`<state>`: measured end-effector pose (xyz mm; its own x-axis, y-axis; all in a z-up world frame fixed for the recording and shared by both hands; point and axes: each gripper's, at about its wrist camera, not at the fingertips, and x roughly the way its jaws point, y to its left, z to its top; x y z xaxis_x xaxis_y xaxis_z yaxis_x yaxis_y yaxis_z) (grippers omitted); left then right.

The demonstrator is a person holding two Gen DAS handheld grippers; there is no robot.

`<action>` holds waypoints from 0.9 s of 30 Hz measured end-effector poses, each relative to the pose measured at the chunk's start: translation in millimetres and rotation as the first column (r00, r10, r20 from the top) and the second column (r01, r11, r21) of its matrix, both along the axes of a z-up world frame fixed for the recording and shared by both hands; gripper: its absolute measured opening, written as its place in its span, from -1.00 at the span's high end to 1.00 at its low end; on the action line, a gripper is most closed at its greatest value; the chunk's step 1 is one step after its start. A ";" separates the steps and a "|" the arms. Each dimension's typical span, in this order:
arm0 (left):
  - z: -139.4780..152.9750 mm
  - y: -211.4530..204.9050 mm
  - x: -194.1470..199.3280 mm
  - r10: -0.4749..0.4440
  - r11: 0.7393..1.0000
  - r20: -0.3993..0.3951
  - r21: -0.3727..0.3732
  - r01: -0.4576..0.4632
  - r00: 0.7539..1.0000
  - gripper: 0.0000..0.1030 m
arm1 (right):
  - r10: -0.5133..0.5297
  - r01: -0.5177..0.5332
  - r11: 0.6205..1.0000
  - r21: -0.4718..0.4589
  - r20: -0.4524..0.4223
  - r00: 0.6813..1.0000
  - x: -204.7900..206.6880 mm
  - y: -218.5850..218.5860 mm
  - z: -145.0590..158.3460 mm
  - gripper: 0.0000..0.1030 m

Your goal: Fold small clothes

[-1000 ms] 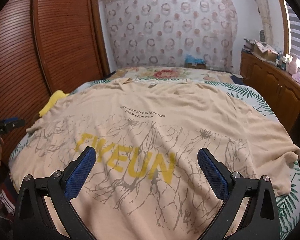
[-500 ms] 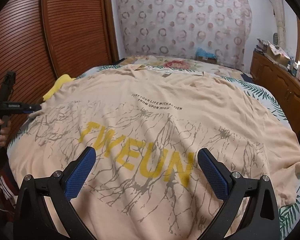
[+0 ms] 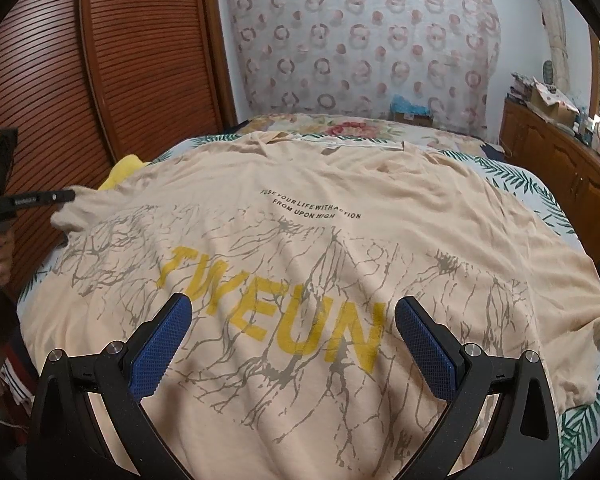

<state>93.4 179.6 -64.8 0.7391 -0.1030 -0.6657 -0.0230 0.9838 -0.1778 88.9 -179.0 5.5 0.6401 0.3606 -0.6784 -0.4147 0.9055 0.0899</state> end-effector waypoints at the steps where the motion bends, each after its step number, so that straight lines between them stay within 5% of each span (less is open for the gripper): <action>1: 4.8 -5.6 1.8 -0.014 1.000 0.012 0.000 0.014 1.000 0.98 | -0.001 0.001 1.000 0.000 0.000 1.000 -0.2 -0.1 0.0 -1.00; 10: 44.0 -98.7 21.7 -0.208 0.976 0.054 0.073 0.204 0.977 0.97 | -0.005 0.005 1.000 0.002 -0.005 1.000 1.0 0.6 -1.4 -1.00; 15: 54.4 -126.1 9.0 -0.266 0.961 0.068 0.093 0.259 0.962 0.69 | -0.004 0.004 1.000 0.002 -0.003 1.000 1.1 0.3 -1.4 -1.00; 21: 52.9 -114.9 -4.2 -0.217 0.971 0.059 0.119 0.209 0.974 0.32 | 0.000 0.000 1.000 0.007 0.001 1.000 0.1 -0.7 -1.7 -1.00; 27: 42.0 -85.4 -26.9 -0.134 0.986 0.071 0.112 0.126 0.988 0.23 | 0.040 -0.040 0.999 0.013 0.033 0.999 -4.6 2.1 5.4 -0.93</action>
<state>66.6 94.1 -22.7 0.7742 -0.1332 -0.6187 0.1161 0.9909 -0.0680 84.3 -176.9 10.9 0.6467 0.3951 -0.6525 -0.4533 0.8870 0.0879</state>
